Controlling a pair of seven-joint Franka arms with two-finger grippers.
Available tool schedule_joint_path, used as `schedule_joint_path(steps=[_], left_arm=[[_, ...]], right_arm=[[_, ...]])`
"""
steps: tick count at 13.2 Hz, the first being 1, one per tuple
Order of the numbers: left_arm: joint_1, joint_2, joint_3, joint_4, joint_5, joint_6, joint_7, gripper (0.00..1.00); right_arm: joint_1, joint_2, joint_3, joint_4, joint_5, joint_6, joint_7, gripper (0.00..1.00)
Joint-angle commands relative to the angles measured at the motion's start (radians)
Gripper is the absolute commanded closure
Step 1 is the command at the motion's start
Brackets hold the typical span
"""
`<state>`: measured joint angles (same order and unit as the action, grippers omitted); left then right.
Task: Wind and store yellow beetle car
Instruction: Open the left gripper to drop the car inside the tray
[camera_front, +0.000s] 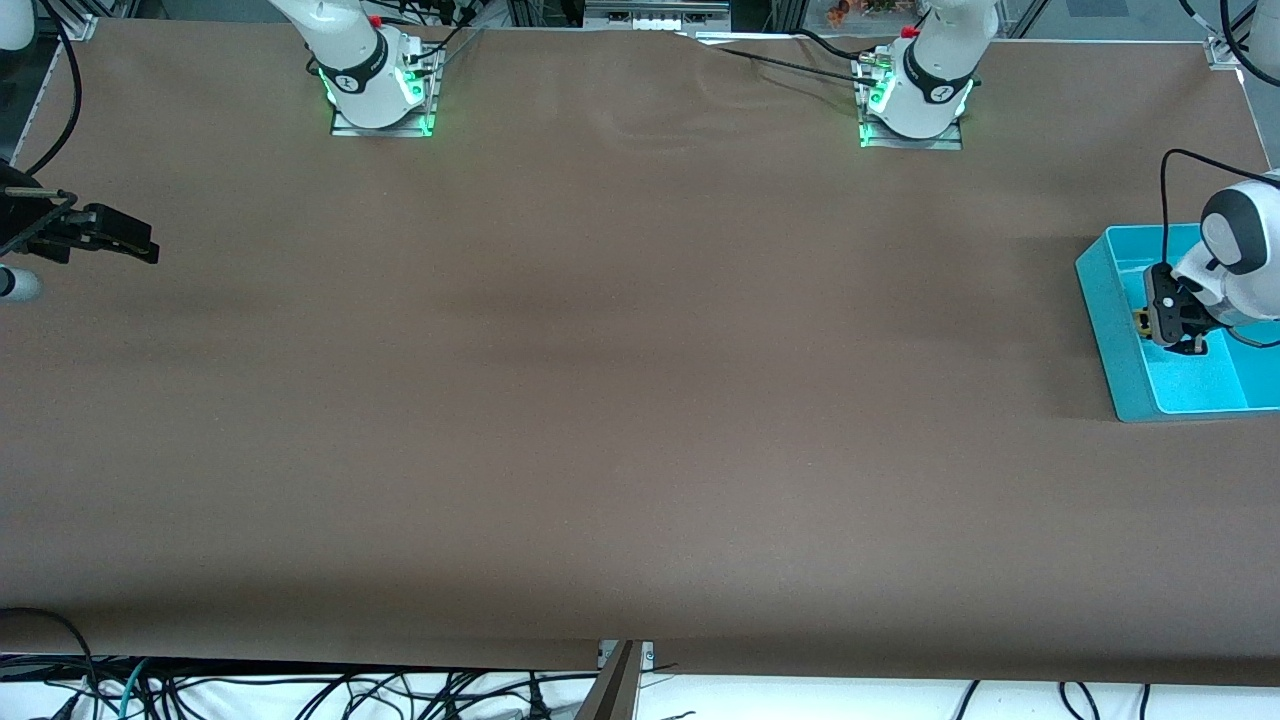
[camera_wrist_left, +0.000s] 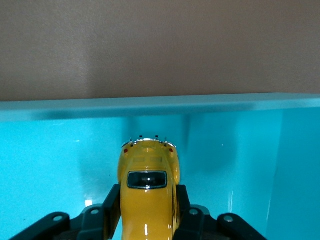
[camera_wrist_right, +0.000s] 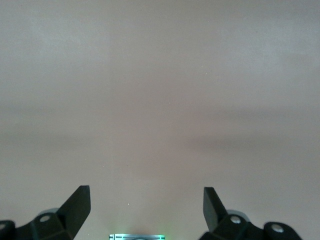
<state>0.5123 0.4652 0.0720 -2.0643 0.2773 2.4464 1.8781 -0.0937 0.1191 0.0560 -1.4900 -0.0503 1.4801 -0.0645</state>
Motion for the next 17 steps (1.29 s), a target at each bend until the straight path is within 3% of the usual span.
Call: schedule_joint_path(steps=[1, 3, 8, 10, 13, 17], left_arm=[[0.000, -0.026, 0.006, -0.008, -0.001, 0.002, 0.029, 0.00], [0.000, -0.065, 0.006, 0.004, -0.003, -0.033, 0.029, 0.00], [-0.012, -0.141, -0.033, 0.229, -0.099, -0.413, -0.002, 0.00], [-0.017, -0.195, -0.069, 0.272, -0.101, -0.553, -0.179, 0.00], [-0.116, -0.267, -0.069, 0.318, -0.163, -0.676, -0.484, 0.00], [-0.312, -0.358, -0.028, 0.319, -0.300, -0.718, -0.859, 0.00]], right_arm=[[0.005, -0.003, -0.007, 0.001, 0.014, -0.004, 0.009, 0.00], [0.003, -0.003, -0.007, 0.001, 0.014, -0.004, 0.009, 0.00], [0.003, -0.003, -0.008, 0.001, 0.014, -0.004, 0.009, 0.00], [0.003, -0.003, -0.007, 0.001, 0.014, -0.004, 0.009, 0.00], [0.003, -0.001, -0.008, 0.001, 0.015, -0.004, 0.009, 0.00], [0.003, 0.002, -0.010, 0.002, 0.015, -0.004, 0.009, 0.00]])
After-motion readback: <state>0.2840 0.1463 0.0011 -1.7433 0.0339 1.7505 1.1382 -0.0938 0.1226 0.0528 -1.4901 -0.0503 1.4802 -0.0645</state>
